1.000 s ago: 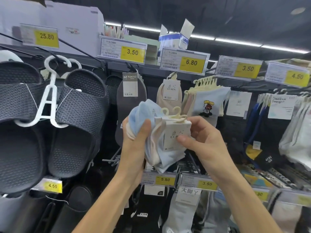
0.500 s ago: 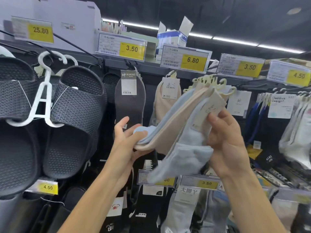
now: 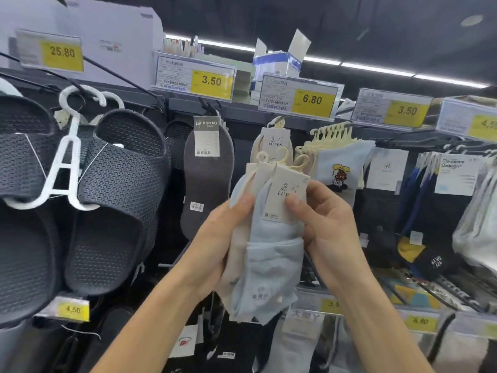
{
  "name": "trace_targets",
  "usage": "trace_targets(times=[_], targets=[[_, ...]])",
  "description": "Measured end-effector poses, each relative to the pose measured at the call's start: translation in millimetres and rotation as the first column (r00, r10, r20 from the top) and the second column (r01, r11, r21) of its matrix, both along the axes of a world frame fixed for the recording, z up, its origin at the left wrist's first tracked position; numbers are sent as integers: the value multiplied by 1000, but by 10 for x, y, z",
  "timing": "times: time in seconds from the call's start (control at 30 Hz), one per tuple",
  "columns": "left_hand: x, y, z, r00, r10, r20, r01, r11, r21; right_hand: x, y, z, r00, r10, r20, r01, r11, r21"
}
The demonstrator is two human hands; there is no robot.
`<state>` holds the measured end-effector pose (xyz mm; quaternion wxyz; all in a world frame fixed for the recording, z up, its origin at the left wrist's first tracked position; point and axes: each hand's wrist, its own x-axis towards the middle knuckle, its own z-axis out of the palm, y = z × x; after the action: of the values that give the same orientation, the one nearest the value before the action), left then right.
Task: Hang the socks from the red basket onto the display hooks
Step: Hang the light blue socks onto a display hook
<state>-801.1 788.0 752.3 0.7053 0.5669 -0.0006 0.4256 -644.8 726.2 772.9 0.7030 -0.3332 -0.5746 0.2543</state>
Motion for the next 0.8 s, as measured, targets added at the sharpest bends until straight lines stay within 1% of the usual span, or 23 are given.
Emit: trace_targets(times=[0.1,0.2,0.3,0.4,0.47,0.5,0.57,0.6,0.63,0.67,0.73,0.8], targets=[[9,9,12,999,-32,23,33,999,-23,19,32,-10,1000,-13,22,13,1000,17],[51,56,30,998,39,54,-40,999,6,39,62,-13,995,-75,70,73,997,34],[79,131,41,995,78,69,-81,996,40,55,83,12,983,-143,119,139,989,43],[80,178,65,996,78,38,-79,997,26,81,118,48,984,-137,117,136,991,15],[75,211,61,999,51,16,-50,998,-32,94,167,61,993,-102,66,103,995,-4],[67,231,57,998,59,8,-58,995,-80,98,196,70,997,-74,16,75,997,-16],[36,291,40,990,140,12,-137,977,-166,119,254,100,994,-35,-107,32,999,-32],[12,325,29,981,194,17,-187,963,-193,132,282,134,987,-48,-154,43,999,-30],[-13,358,15,969,248,23,-238,950,-203,150,319,183,980,-95,-174,92,995,-24],[-37,391,2,953,302,33,-290,937,-195,175,365,245,971,-179,-156,179,984,-14],[-77,439,-8,921,386,56,-373,913,-162,228,498,391,921,-388,-29,389,921,13],[-107,466,-11,905,421,60,-410,901,-139,264,651,521,844,-522,119,523,852,29]])
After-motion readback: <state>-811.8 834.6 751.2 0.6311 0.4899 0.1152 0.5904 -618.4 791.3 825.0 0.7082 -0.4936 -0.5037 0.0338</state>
